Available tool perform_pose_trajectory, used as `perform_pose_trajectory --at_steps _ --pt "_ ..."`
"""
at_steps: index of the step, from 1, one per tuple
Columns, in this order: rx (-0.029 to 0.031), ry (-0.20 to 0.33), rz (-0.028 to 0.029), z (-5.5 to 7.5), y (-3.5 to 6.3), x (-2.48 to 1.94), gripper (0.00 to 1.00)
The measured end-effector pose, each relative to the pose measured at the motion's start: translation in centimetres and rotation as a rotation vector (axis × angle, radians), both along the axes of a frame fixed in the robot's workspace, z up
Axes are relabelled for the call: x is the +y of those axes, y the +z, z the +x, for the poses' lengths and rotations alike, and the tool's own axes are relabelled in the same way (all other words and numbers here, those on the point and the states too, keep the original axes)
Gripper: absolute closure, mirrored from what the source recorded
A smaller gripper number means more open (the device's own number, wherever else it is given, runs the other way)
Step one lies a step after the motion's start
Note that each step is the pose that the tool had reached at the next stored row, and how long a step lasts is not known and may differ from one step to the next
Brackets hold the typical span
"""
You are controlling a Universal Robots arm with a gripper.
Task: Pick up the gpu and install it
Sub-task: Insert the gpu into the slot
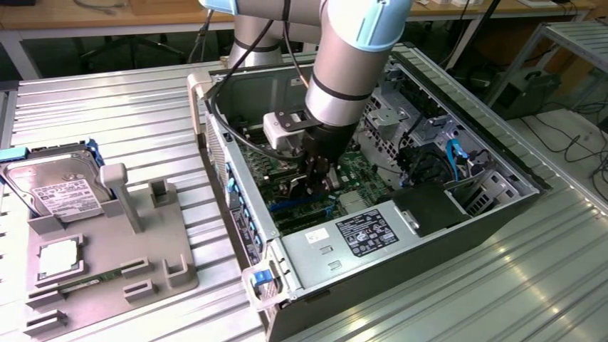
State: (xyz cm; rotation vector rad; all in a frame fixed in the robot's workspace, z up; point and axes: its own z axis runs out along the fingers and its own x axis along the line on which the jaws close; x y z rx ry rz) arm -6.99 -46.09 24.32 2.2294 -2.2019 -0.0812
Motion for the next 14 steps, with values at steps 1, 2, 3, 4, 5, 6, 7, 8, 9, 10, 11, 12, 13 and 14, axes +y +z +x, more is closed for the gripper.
perform_pose_trajectory --at_steps 1,2,3,4,5,6,7,8,9,10,11,12,13,14 --pt "0.0000 0.000 0.0000 -0.01 0.00 0.01 0.72" --pt "0.0001 0.000 -0.0002 -0.04 0.00 0.01 0.72" --pt "0.0001 0.000 -0.0003 -0.09 -0.01 0.02 0.72" --pt "0.0001 0.000 -0.0002 -0.10 -0.03 0.02 0.72" --pt "0.0000 0.000 -0.0001 -0.10 -0.06 0.02 0.72" --pt "0.0000 0.000 0.0000 -0.10 -0.10 0.02 0.72" --pt "0.0000 0.000 0.0001 -0.11 -0.16 0.02 0.72" --pt "0.0002 0.000 -0.0001 -0.12 -0.20 0.02 0.72" --pt "0.0003 0.000 -0.0001 -0.12 -0.26 0.02 0.72" --pt "0.0005 0.000 -0.0001 -0.12 -0.32 0.02 0.72" --pt "0.0007 0.000 -0.0001 -0.12 -0.39 0.02 0.72" --pt "0.0010 0.000 -0.0001 -0.12 -0.46 0.02 0.72" --pt "0.0014 0.000 -0.0001 -0.12 -0.52 0.02 0.72" --pt "0.0022 0.000 -0.0001 -0.12 -0.61 0.02 0.72"
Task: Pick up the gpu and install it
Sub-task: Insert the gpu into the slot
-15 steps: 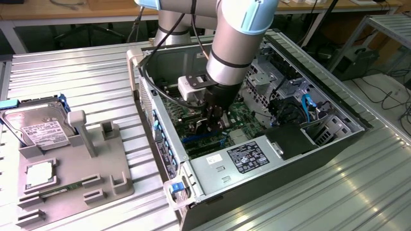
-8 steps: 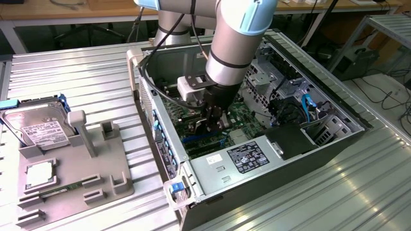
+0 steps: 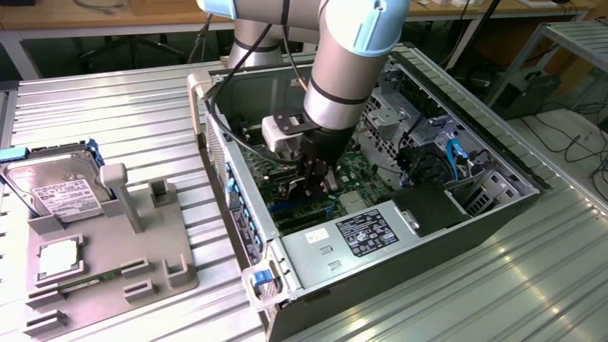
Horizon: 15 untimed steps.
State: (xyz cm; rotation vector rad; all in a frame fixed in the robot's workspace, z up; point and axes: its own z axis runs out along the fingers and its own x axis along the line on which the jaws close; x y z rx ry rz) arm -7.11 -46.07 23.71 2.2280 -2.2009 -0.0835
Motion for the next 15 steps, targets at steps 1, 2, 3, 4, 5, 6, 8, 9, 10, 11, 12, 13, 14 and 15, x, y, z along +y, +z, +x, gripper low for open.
perform_pose_trajectory --at_steps 1,2,3,4,5,6,8,9,10,11,12,13,14,15 --pt "0.0009 0.000 0.0000 0.00 -0.10 0.00 0.72" --pt "0.0019 0.000 0.0000 0.00 -0.19 0.00 0.72" --pt "0.0029 0.000 -0.0001 0.00 -0.29 0.00 0.72" --pt "0.0036 0.000 0.0000 0.00 -0.38 0.00 0.72" --pt "0.0041 0.000 0.0002 0.00 -0.44 0.00 0.72" --pt "0.0045 0.000 0.0003 0.00 -0.48 -0.01 0.72" --pt "0.0050 0.000 0.0006 0.00 -0.50 0.00 0.72" --pt "0.0049 0.000 0.0008 0.00 -0.51 0.00 0.72" --pt "0.0049 0.000 0.0008 0.00 -0.51 0.00 0.72" --pt "0.0049 0.000 0.0008 0.00 -0.51 0.00 0.72" --pt "0.0049 0.000 0.0008 0.00 -0.51 0.00 0.72" --pt "0.0049 0.000 0.0009 0.00 -0.51 0.00 0.72" --pt "0.0049 0.000 0.0008 0.00 -0.51 0.00 0.72" --pt "0.0049 0.000 0.0008 0.00 -0.51 0.00 0.72"
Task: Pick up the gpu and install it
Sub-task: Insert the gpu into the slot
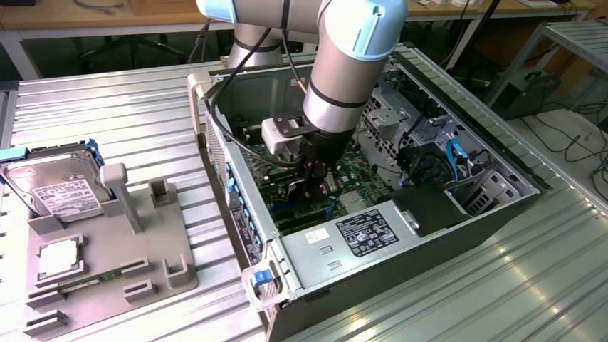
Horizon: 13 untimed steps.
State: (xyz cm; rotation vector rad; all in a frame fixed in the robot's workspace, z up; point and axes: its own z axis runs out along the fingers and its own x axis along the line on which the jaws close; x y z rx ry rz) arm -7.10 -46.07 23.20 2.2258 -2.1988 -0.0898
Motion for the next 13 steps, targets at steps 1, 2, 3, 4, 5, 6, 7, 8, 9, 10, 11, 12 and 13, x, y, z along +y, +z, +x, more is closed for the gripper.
perform_pose_trajectory --at_steps 1,2,3,4,5,6,7,8,9,10,11,12,13 --pt "0.0000 0.000 0.0000 0.00 0.00 0.00 0.72" --pt "0.0001 0.000 -0.0001 0.00 -0.01 0.00 0.72" --pt "0.0000 0.000 -0.0001 0.00 -0.03 0.00 0.72" --pt "0.0000 0.000 -0.0002 0.00 -0.07 0.00 0.72" --pt "-0.0002 0.000 0.0004 0.01 -0.17 0.01 0.72" --pt "-0.0002 0.000 0.0002 0.00 -0.34 0.00 0.72" --pt "0.0004 0.000 -0.0009 0.00 -0.49 -0.01 0.72" --pt "0.0008 0.000 -0.0017 0.00 -0.63 -0.02 0.72" --pt "0.0014 0.000 -0.0011 -0.01 -0.82 -0.01 0.72" --pt "0.0011 0.000 -0.0001 -0.01 -0.97 0.00 0.72" --pt "0.0012 0.000 0.0000 0.00 -0.99 0.00 0.72" --pt "0.0011 0.000 0.0000 0.00 -0.99 0.00 0.72" --pt "0.0011 0.000 -0.0001 0.00 -0.99 0.00 0.72"
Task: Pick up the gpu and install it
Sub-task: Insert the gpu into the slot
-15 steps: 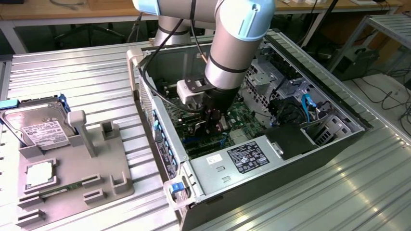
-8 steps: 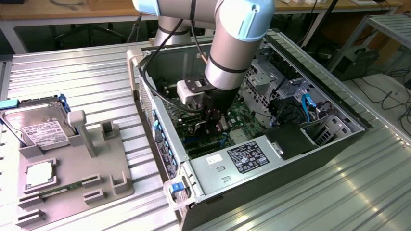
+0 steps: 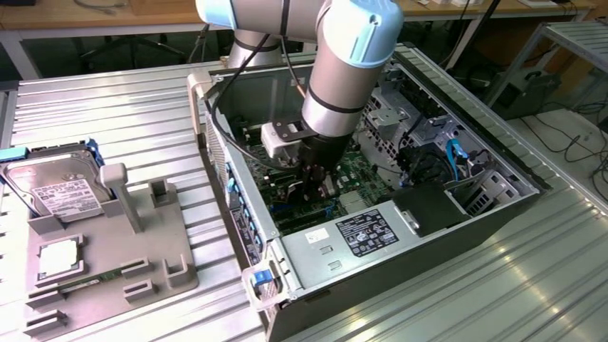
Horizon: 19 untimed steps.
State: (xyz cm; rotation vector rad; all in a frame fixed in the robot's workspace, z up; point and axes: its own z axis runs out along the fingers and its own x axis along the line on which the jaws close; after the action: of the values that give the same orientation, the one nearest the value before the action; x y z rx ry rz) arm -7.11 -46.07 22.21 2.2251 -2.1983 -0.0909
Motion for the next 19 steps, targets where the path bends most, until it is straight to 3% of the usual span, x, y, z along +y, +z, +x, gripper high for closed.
perform_pose_trajectory --at_steps 6,8,10,13,16,19 --pt "-0.0007 0.000 0.0014 0.0 -0.06 0.01 0.71" --pt "-0.0001 0.000 0.0003 0.0 0.04 0.00 0.58" --pt "-0.0009 0.000 0.0002 0.0 0.31 0.04 0.58" --pt "-0.0045 0.000 0.0004 0.0 1.43 0.08 0.58" --pt "-0.0104 0.000 0.0001 0.0 3.68 0.15 0.58" --pt "-0.0142 0.000 0.0001 0.0 5.15 0.22 0.58"
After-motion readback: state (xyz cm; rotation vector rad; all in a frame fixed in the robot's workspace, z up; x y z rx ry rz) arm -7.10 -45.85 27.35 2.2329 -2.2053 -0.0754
